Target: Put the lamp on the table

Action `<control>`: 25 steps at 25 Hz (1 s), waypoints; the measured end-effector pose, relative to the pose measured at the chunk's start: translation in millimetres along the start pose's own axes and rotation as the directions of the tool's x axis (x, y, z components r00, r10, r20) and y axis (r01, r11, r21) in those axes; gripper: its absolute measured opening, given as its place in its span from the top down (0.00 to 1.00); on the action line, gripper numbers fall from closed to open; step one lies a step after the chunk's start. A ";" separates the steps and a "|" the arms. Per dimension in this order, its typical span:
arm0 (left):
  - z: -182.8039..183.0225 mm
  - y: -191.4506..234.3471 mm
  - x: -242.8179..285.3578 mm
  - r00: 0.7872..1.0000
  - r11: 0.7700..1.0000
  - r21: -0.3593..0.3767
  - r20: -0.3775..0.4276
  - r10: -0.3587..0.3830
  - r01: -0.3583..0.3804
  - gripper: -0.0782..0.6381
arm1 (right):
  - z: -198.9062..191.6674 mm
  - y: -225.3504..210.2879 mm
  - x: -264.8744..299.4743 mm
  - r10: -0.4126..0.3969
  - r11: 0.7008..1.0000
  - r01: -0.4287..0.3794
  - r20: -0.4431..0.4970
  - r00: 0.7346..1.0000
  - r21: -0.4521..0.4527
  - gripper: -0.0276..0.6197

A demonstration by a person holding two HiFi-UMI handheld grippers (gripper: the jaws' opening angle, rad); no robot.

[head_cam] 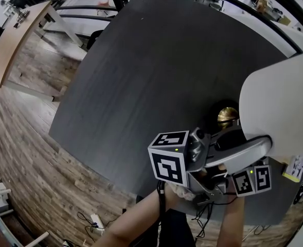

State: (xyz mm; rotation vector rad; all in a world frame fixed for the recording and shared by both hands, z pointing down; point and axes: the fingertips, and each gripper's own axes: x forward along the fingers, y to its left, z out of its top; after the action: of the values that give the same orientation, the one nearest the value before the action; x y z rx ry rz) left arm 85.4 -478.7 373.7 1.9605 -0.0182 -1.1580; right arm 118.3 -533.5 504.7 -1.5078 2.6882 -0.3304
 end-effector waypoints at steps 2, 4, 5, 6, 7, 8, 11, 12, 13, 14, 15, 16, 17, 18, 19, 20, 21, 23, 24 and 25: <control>-0.8 0.1 -1.0 1.000 1.000 0.004 0.007 0.015 -0.015 0.72 | -1.0 -3.4 -4.6 0.004 1.000 -0.004 0.003 1.000 0.022 0.77; -1.6 0.0 -5.4 0.999 0.999 0.007 0.019 0.033 -0.033 0.70 | 2.1 -6.3 -10.9 -0.001 0.999 0.000 0.016 1.000 0.044 0.62; -0.9 0.3 -8.5 0.999 0.999 0.005 0.028 0.043 -0.043 0.69 | 3.2 -7.3 -13.4 -0.009 0.999 0.008 0.017 1.000 0.048 0.61; 0.4 1.1 -12.0 0.998 0.999 0.000 0.040 0.053 -0.053 0.69 | 3.0 -8.3 -16.0 -0.018 0.998 0.018 0.015 1.000 0.052 0.61; 1.6 2.4 -15.8 0.996 0.998 -0.007 0.053 0.065 -0.065 0.69 | 1.7 -9.1 -19.6 -0.028 0.998 0.028 0.012 1.000 0.059 0.61; 2.3 3.9 -20.0 0.995 0.997 -0.015 0.067 0.080 -0.079 0.69 | -0.2 -9.6 -24.3 -0.037 0.997 0.037 0.007 0.999 0.066 0.61; 7.4 8.9 -36.4 0.981 0.990 -0.047 0.131 0.141 -0.136 0.68 | -6.0 -6.9 -38.1 -0.061 0.995 0.061 -0.008 0.998 0.081 0.61; 9.8 11.0 -42.3 0.974 0.986 -0.065 0.159 0.162 -0.154 0.68 | -6.7 -5.4 -41.4 -0.068 0.994 0.069 -0.011 0.998 0.090 0.61; 10.6 13.4 -47.6 0.966 0.982 -0.082 0.180 0.183 -0.171 0.67 | -6.6 -4.0 -44.9 -0.076 0.992 0.077 -0.013 0.997 0.097 0.61; 9.1 15.9 -52.2 0.960 0.977 -0.093 0.186 0.208 -0.193 0.67 | -6.1 -2.0 -49.0 -0.084 0.991 0.085 -0.017 0.996 0.099 0.61; 5.7 17.8 -56.8 0.955 0.970 -0.092 0.178 0.237 -0.224 0.69 | -5.5 1.2 -53.5 -0.090 0.991 0.092 -0.023 0.996 0.094 0.61; 1.4 19.1 -61.8 0.949 0.962 -0.079 0.160 0.271 -0.261 0.70 | -5.2 5.7 -58.0 -0.093 0.992 0.096 -0.031 0.995 0.087 0.61; -2.4 20.1 -67.1 0.941 0.952 -0.063 0.141 0.306 -0.300 0.73 | -4.7 11.1 -61.9 -0.092 0.992 0.095 -0.041 0.995 0.083 0.61; -5.2 21.0 -72.4 0.931 0.940 -0.050 0.129 0.340 -0.337 0.77 | -3.7 16.7 -65.3 -0.087 0.992 0.091 -0.049 0.995 0.082 0.61; -6.7 21.7 -77.6 0.920 0.929 -0.047 0.125 0.370 -0.367 0.80 | -2.4 22.0 -68.2 -0.081 0.993 0.086 -0.058 0.995 0.084 0.62; -7.0 22.3 -82.9 0.909 0.918 -0.054 0.130 0.397 -0.393 0.82 | -1.2 27.2 -70.7 -0.077 0.993 0.083 -0.068 0.995 0.086 0.64; -6.3 22.3 -88.3 0.897 0.908 -0.066 0.140 0.420 -0.415 0.85 | -0.4 32.6 -73.1 -0.074 0.993 0.081 -0.079 0.994 0.090 0.67; -3.9 18.9 -95.4 0.877 0.892 -0.089 0.164 0.452 -0.443 0.87 | 1.6 43.6 -77.5 -0.061 0.991 0.072 -0.097 0.993 0.116 0.73; -2.6 15.6 -96.2 0.870 0.886 -0.087 0.167 0.464 -0.456 0.87 | 3.6 49.0 -78.9 -0.050 0.988 0.064 -0.102 0.994 0.138 0.78; -1.0 12.2 -96.1 0.864 0.878 -0.069 0.160 0.478 -0.473 0.87 | 5.9 54.6 -79.2 -0.038 0.986 0.055 -0.103 0.994 0.160 0.84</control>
State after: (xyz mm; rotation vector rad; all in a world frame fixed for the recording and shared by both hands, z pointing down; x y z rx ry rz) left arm 35.6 -447.7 450.9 1.6899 -0.5481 -0.9795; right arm 115.0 -439.8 482.3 -1.5477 2.6264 -0.6264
